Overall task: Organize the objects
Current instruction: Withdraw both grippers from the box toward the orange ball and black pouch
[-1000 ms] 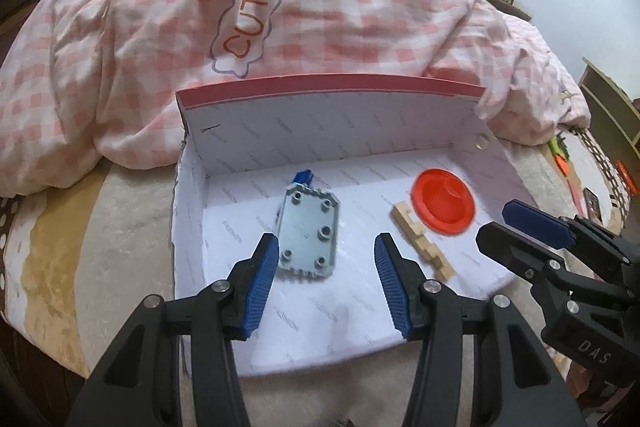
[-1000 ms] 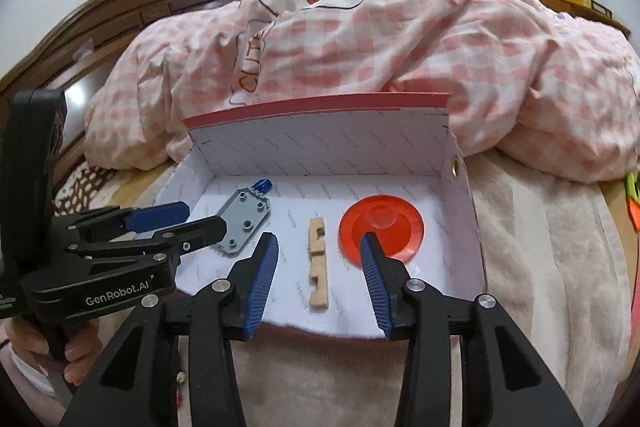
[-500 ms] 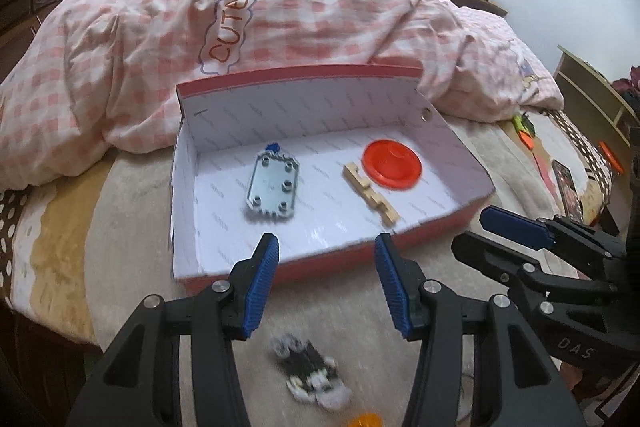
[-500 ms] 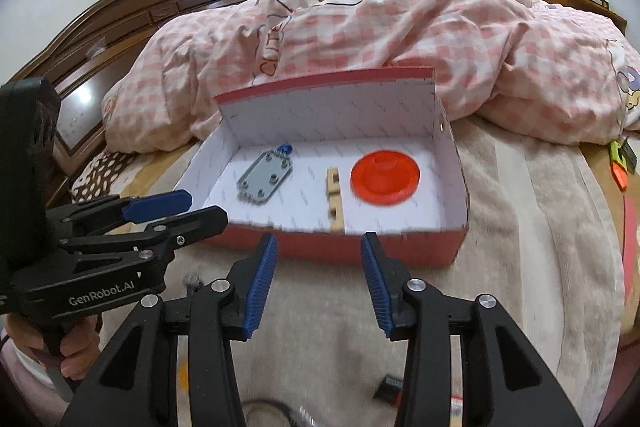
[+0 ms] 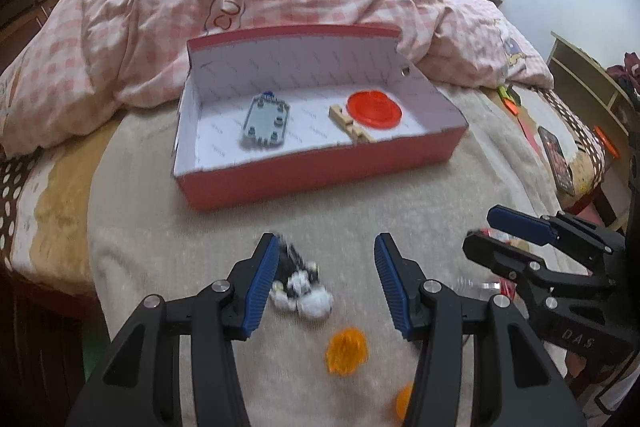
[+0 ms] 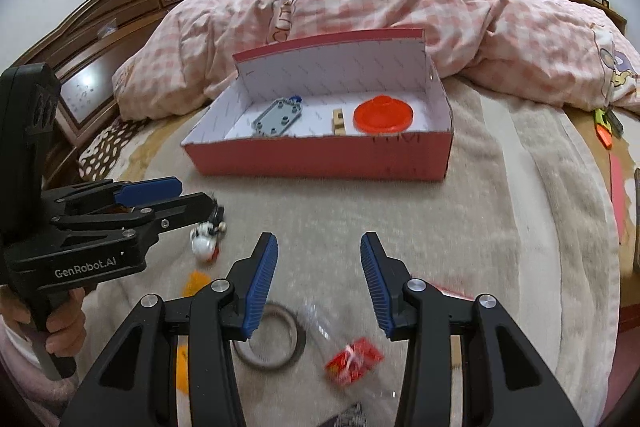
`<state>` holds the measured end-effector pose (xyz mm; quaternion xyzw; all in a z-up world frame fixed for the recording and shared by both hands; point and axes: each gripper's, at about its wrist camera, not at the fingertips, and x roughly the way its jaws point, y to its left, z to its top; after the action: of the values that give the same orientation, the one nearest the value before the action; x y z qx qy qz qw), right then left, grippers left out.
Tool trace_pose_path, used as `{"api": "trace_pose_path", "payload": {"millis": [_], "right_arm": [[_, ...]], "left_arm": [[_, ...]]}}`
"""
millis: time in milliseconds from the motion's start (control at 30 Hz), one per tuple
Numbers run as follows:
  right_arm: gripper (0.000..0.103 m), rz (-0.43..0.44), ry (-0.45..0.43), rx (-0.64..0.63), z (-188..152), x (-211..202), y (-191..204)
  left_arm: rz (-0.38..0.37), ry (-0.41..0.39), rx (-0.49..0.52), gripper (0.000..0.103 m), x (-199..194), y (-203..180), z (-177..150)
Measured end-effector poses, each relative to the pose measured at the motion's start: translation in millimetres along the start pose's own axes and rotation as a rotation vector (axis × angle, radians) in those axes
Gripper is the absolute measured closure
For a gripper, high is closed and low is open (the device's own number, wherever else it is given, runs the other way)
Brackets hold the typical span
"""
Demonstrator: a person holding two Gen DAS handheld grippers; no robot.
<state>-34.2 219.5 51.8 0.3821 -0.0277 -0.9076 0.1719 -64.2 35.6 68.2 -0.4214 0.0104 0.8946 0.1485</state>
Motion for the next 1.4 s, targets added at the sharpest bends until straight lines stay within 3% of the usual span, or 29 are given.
{"api": "trace_pose_path", "payload": {"millis": [267, 500, 733, 1033, 1400], "right_arm": [[0.058, -0.011, 0.023, -0.035, -24, -16, 6], [0.058, 0.012, 0.086, -0.083, -45, -28, 6], [0.058, -0.019, 0.139, -0.162, -68, -38, 8], [0.058, -0.055, 0.114, -0.184, -65, -38, 5], [0.058, -0.094, 0.131, -0.236, -56, -29, 1]], "left_arm": [[-0.012, 0.013, 0.008, 0.053, -17, -2, -25], [-0.076, 0.08, 0.013, 0.053, -22, -6, -50], [-0.148, 0.119, -0.001, 0.053, -27, -8, -61], [-0.232, 0.155, 0.103, 0.053, -28, -38, -73], [-0.159, 0.192, 0.171, 0.053, -4, -57, -84]]}}
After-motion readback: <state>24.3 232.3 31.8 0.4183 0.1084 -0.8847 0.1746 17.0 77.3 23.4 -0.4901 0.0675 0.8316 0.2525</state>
